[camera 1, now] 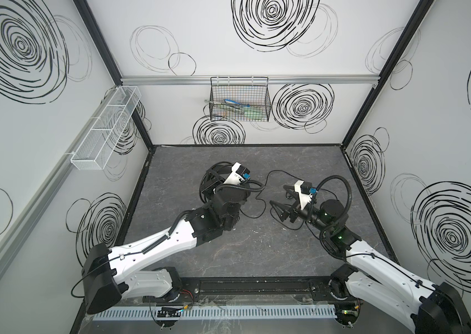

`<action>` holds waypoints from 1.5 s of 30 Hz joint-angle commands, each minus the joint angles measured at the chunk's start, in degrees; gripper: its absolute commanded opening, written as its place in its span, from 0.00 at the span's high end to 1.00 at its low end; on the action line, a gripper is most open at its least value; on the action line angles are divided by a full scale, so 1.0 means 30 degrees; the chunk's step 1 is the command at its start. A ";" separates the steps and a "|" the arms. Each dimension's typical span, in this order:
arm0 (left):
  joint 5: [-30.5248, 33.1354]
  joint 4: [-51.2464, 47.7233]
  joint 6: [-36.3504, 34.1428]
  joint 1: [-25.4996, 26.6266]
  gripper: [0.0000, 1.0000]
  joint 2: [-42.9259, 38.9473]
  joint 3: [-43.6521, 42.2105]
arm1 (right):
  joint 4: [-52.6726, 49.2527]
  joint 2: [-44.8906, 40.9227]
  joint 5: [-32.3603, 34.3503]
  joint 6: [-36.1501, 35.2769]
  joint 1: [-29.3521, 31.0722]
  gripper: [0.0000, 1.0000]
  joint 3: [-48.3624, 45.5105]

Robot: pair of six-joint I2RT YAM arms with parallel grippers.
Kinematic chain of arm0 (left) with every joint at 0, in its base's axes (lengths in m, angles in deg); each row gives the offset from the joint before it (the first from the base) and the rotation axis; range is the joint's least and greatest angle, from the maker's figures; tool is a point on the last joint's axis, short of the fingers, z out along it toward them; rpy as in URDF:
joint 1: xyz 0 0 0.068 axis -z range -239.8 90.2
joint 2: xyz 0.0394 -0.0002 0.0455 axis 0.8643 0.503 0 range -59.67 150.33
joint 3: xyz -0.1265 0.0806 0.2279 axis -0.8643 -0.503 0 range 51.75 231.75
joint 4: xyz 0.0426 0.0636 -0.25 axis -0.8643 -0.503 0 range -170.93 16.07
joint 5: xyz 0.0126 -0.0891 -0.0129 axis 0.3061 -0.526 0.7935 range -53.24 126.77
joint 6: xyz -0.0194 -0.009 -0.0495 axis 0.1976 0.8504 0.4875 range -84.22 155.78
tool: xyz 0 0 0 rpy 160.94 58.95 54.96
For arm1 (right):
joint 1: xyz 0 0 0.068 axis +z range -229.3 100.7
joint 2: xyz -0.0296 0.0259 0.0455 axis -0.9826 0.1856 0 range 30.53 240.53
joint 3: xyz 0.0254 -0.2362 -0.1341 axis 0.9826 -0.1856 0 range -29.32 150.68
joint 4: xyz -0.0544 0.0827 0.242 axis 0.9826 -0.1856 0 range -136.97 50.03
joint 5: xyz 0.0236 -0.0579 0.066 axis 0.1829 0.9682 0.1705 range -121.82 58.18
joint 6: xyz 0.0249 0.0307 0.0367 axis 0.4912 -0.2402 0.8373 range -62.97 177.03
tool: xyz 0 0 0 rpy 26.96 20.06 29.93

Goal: Wrap the headphones
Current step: 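Lift the headphones with the left gripper and raise them above the table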

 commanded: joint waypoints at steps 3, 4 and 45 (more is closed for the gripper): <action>-0.5035 -0.7958 0.9584 -0.0906 1.00 -0.0687 0.4880 | 0.1762 -0.0088 -0.2316 -0.0199 0.0302 0.03 0.0007; -0.6241 -0.8605 1.0194 -0.1312 1.00 -0.0785 0.5291 | 0.2022 -0.0105 -0.2622 -0.0199 0.0370 0.03 -0.0097; -1.5956 -0.9791 1.3016 -0.8081 1.00 -0.1913 0.8964 | 0.0971 0.3671 -0.1360 -0.2281 0.3117 0.51 0.1249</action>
